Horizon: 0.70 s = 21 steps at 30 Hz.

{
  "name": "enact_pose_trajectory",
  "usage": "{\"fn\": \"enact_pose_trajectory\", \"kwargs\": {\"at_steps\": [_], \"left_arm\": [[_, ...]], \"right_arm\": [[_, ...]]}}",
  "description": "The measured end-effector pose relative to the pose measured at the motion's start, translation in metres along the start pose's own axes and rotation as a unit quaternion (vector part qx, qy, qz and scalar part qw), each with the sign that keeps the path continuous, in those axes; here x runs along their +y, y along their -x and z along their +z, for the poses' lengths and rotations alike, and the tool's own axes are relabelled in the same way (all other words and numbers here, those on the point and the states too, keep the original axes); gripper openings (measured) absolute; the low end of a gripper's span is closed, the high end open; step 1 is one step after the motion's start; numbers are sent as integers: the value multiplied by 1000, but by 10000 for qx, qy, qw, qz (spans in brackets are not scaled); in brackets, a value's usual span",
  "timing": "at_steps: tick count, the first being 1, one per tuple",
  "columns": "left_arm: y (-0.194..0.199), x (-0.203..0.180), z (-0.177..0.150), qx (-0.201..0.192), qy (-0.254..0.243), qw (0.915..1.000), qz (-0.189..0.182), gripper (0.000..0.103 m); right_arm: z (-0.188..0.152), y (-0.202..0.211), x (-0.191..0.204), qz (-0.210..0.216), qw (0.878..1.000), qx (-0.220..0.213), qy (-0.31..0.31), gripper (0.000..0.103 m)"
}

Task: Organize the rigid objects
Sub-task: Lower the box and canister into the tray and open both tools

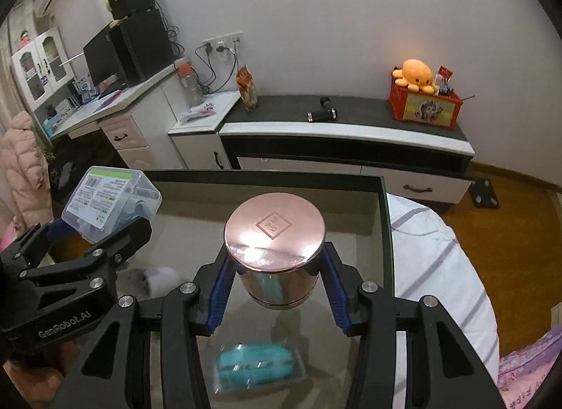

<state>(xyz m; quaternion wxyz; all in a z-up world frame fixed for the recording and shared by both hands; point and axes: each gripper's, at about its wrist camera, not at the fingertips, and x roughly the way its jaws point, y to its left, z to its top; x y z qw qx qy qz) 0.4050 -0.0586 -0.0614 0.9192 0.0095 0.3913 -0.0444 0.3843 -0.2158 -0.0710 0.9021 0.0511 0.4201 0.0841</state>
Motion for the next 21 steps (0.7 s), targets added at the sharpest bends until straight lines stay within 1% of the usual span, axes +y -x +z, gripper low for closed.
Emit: {"fn": "enact_pose_trajectory", "kwargs": {"at_steps": [6,8,10,11,13,14,15,16,18,20,21], "left_arm": [[-21,-5,3,350,-43,9993,100,94],[-25,-7,2,439,-98,9989,140,94],[-25,-6,2,429,-102,9989,178,95],[-24,-5,2,418,-90,9989,197,98],[-21,-4,1,442,-35,9987,249,100],[-20,-1,0,454,-10,9986,260,100],[-17,2,-1,459,33,9986,269,100],[-14,5,-1,438,69,9987,269,100],[-2,11,-4,337,145,9989,303,101],[8,16,-8,231,197,9990,336,102],[16,18,-10,146,241,9990,353,102]], "right_arm": [[6,-20,-1,4,9997,240,-22,49],[6,-26,-2,53,9992,391,-36,49],[7,-28,0,89,9989,455,5,49],[7,-28,0,61,9989,465,28,50],[7,-27,2,9,9989,472,55,52],[7,-25,2,-36,9989,454,55,56],[6,-24,1,-104,9990,441,32,65],[6,-22,0,-168,9990,422,-8,76],[5,-17,-4,-151,9992,357,-117,85],[4,-9,-6,-110,9992,314,-216,90],[4,-5,-5,-135,9993,269,-210,102]]}}
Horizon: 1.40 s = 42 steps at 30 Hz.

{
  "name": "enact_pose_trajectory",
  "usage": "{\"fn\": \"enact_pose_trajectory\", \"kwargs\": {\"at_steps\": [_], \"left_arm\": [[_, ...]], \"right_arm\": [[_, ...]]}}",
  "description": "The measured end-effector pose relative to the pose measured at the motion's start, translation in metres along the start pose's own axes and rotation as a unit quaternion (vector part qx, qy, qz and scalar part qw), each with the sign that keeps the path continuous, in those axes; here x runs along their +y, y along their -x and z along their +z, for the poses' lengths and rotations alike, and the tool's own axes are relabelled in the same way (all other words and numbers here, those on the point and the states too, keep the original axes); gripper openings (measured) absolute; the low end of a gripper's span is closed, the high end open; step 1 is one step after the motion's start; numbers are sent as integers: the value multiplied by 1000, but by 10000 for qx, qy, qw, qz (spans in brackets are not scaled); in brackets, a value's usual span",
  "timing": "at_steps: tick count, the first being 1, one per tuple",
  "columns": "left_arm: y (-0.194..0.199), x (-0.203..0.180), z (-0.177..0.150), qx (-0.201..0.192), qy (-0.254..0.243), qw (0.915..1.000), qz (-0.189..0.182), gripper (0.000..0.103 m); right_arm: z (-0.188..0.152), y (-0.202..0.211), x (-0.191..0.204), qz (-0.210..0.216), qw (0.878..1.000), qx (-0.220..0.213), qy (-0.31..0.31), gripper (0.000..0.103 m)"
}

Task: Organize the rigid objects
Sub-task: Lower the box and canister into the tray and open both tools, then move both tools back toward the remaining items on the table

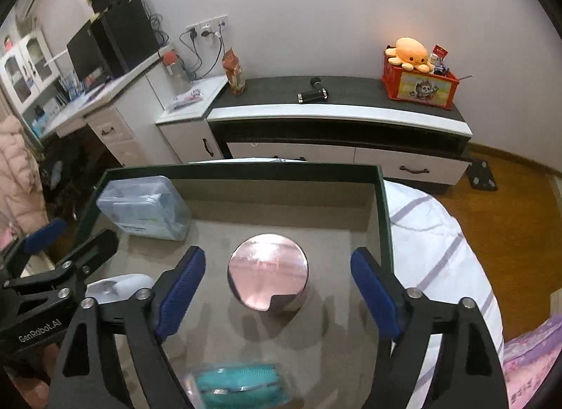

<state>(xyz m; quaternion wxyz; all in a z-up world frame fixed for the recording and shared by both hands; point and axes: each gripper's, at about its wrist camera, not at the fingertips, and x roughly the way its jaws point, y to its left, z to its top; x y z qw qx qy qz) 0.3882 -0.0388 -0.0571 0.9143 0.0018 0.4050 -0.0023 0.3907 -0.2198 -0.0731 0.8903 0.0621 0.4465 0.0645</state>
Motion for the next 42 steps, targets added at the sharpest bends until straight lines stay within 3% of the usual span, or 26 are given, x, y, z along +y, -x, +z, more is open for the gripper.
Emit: {"fn": "enact_pose_trajectory", "kwargs": {"at_steps": [12,18,34,42], "left_arm": [[90,22,-34,-714,226,9972,5,103],[135,33,-60,-1011,307,9944,-8,103],[242,29,-157,-1600,216,9869,-35,103],[255,22,-207,-1491,196,9886,-86,103]], "right_arm": [[-24,76,28,-37,9974,-682,234,103],[-56,126,43,-10,9929,-1122,391,103],[-178,247,52,110,9778,-2054,399,103],[-232,271,48,48,9742,-2246,220,103]]}}
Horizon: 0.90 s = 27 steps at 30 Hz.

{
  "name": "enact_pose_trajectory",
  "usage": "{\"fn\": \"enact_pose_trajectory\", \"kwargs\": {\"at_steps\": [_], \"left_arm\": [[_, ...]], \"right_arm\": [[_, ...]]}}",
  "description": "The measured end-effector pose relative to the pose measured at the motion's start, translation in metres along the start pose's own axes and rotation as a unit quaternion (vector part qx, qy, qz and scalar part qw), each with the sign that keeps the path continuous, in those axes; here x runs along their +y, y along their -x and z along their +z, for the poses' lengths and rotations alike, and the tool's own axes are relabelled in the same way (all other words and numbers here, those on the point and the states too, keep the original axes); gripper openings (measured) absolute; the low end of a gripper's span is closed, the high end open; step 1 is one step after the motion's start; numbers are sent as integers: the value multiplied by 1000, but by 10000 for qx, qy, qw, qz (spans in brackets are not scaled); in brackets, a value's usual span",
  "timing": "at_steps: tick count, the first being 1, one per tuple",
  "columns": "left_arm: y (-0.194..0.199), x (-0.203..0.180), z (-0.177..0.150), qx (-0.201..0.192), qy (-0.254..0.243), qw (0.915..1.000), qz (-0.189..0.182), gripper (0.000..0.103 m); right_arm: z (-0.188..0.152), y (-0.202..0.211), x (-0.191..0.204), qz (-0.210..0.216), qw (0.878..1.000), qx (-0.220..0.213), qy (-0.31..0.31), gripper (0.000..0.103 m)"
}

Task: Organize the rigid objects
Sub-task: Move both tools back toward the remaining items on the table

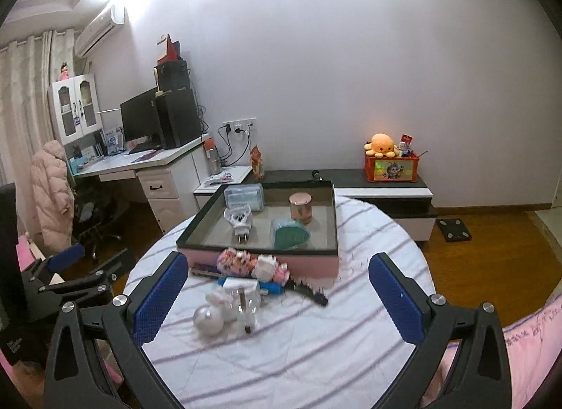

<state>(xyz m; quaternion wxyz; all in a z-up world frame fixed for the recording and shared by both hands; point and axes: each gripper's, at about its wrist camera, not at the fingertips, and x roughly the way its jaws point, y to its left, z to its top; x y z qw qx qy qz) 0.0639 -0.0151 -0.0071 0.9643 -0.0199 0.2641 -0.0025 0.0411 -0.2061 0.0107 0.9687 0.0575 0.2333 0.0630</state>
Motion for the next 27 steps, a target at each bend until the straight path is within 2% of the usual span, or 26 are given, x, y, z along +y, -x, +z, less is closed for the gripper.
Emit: {"fn": "enact_pose_trajectory", "kwargs": {"at_steps": [7,21,27], "left_arm": [[9,-5,-32,134,-185,9997,-72,103],[6,-1,-42,202,-173,9996,-136,103],[-14,-2,-49,445,-174,9982,-354,103]], "right_arm": [[-45,0,0,51,9990,443,-6,103],[-52,-12,7,85,9981,616,28,103],[-51,-31,5,94,9973,734,22,103]]}}
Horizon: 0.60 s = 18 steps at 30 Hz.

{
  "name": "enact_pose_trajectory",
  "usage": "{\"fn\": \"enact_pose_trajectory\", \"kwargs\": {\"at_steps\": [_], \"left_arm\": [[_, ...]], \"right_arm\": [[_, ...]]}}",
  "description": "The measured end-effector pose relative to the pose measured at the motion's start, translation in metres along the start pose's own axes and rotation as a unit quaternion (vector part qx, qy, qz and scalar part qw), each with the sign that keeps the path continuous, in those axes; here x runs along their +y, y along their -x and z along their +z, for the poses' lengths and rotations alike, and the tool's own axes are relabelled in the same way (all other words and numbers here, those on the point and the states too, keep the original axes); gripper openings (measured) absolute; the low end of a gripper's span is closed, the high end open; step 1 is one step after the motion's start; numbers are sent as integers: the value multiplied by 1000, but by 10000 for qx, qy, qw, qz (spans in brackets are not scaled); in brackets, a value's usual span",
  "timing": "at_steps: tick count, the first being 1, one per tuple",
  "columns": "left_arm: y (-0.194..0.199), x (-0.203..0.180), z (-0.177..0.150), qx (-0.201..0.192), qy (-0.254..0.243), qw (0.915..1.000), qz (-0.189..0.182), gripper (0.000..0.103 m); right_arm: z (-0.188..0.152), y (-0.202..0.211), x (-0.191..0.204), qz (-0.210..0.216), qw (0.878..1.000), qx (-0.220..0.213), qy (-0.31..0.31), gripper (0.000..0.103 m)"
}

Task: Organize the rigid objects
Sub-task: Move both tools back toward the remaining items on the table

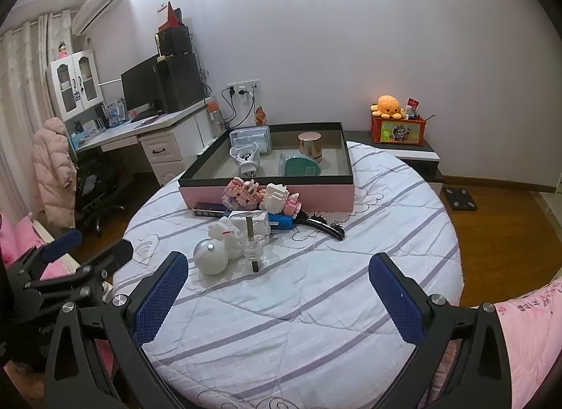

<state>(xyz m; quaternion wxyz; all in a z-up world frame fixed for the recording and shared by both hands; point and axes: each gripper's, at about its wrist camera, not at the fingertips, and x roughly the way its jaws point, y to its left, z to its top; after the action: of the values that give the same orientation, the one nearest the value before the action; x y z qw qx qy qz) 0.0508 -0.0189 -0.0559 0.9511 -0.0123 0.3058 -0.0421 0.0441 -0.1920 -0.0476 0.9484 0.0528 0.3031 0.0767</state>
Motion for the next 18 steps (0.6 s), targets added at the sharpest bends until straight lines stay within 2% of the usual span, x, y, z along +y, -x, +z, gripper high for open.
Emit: {"fn": "enact_pose_trajectory", "kwargs": {"at_steps": [11,18], "left_arm": [[-75,1,-11,735,63,9961,-483,103],[-106,-5,-8,924,-207,9939,-565,103]], "right_arm": [[12,-61,-7,260,9985,480,45,103],[17,-90,-6,419,9965,715,127,102]]}}
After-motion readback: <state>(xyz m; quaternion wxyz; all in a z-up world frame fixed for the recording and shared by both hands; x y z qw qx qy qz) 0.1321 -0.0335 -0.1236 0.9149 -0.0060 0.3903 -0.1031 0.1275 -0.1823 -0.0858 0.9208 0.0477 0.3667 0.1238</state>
